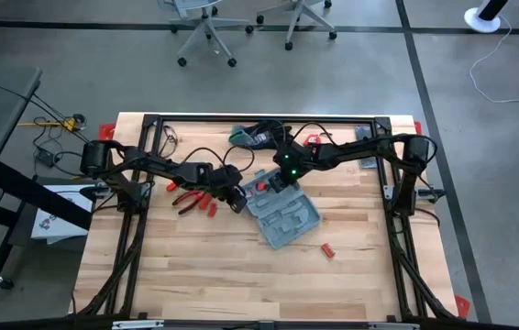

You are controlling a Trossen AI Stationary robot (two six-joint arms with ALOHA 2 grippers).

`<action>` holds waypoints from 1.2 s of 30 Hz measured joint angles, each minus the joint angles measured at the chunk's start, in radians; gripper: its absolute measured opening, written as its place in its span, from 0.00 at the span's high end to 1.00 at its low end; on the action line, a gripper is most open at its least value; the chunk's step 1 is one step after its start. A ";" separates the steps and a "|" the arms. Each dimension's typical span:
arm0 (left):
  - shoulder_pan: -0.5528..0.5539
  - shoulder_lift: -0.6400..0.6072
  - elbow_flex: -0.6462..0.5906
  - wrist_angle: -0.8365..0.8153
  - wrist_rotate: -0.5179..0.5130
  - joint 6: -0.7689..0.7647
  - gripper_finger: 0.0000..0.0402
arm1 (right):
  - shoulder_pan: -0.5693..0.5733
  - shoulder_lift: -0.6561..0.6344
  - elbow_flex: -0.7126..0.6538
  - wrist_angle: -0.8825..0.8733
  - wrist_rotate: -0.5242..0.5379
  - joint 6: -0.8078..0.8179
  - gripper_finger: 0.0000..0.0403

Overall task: Prefit tool cases
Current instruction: Put the set of hex keys into the tool case

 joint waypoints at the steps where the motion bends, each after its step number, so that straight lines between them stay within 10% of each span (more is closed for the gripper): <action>1: 0.000 0.000 0.000 0.000 0.001 0.003 1.00 | 0.000 0.004 0.000 0.005 0.000 0.005 1.00; 19: -0.003 -0.015 0.000 -0.020 0.047 0.025 1.00 | -0.091 -0.073 0.000 -0.228 0.046 -0.111 1.00; 36: 0.025 -0.043 0.000 -0.063 0.042 -0.019 1.00 | 0.115 -0.082 -0.001 -0.277 0.081 -0.151 1.00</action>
